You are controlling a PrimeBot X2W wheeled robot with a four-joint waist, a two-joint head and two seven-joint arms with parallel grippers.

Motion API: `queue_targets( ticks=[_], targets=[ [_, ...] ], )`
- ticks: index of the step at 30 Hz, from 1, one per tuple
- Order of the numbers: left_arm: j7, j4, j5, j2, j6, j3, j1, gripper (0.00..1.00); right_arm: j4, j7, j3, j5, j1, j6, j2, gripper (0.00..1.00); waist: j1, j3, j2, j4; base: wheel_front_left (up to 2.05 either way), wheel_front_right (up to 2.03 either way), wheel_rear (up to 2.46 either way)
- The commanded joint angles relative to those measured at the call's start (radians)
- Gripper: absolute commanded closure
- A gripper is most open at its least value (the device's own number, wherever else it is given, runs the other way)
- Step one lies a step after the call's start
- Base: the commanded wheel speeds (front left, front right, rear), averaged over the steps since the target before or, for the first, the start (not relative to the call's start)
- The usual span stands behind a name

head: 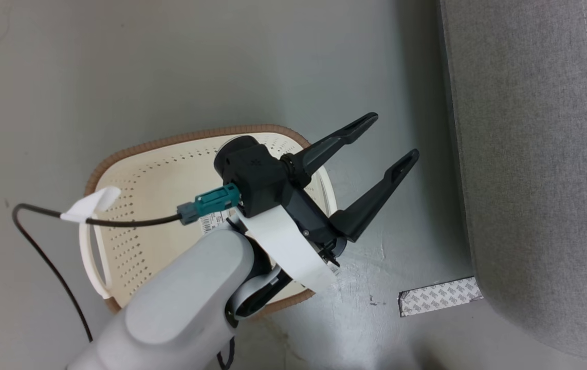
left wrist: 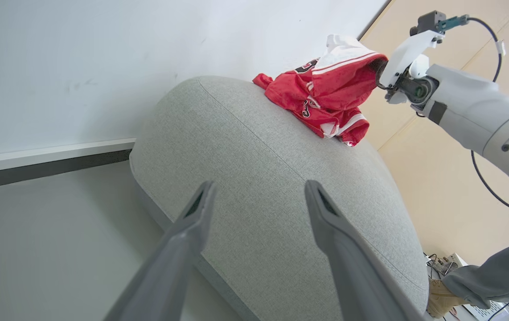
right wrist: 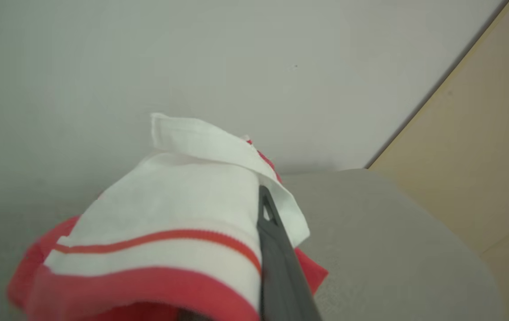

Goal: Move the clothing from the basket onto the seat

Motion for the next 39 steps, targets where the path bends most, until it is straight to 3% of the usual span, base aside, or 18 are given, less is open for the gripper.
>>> queue_targets(
  ticks=[1,8,9,10,17,25,31,39],
  targets=[
    [-0.002,-0.002,-0.002,0.010,0.002,0.004,-0.004,0.00,0.019,0.013,-0.021,-0.025,0.030,-0.002,0.021,1.00,-0.0001,0.000,0.0000,0.002,0.00,0.00,0.00],
    [-0.005,0.004,-0.011,0.018,0.011,0.003,0.017,0.00,0.060,0.030,-0.082,-0.102,0.092,-0.002,0.105,1.00,-0.0001,-0.013,0.0000,0.000,0.00,0.00,0.00],
    [-0.007,0.006,-0.014,0.019,0.013,0.004,0.019,0.00,0.062,0.033,-0.089,-0.116,0.097,-0.002,0.112,0.65,-0.0001,-0.017,0.0000,-0.001,0.00,0.00,0.00],
    [-0.008,0.006,-0.017,0.018,0.013,0.004,0.021,0.00,0.060,0.030,-0.099,-0.132,0.100,-0.002,0.116,0.00,-0.0001,-0.022,0.0000,-0.001,0.00,0.00,0.00],
    [-0.028,0.019,-0.029,0.014,0.018,0.008,0.041,0.00,0.039,-0.005,-0.094,-0.185,0.139,-0.002,0.143,0.00,-0.0001,-0.077,0.0000,0.001,0.00,0.00,0.00],
    [-0.064,0.056,-0.073,0.040,0.021,0.032,0.126,0.00,-0.038,-0.066,0.031,-0.138,0.328,-0.002,0.181,0.00,-0.0001,-0.208,0.0000,-0.021,0.00,0.00,0.00],
    [-0.081,0.069,-0.099,0.071,0.042,0.067,0.220,0.00,-0.188,-0.106,0.118,-0.087,0.511,-0.002,0.236,0.00,-0.0001,-0.326,0.0000,-0.029,0.00,0.00,0.00],
    [-0.095,0.088,-0.118,0.056,0.078,0.147,0.354,0.00,-0.386,-0.166,0.246,-0.038,0.752,-0.002,0.333,0.00,-0.0001,-0.495,0.0000,0.036,0.00,0.00,0.00]
  ],
)
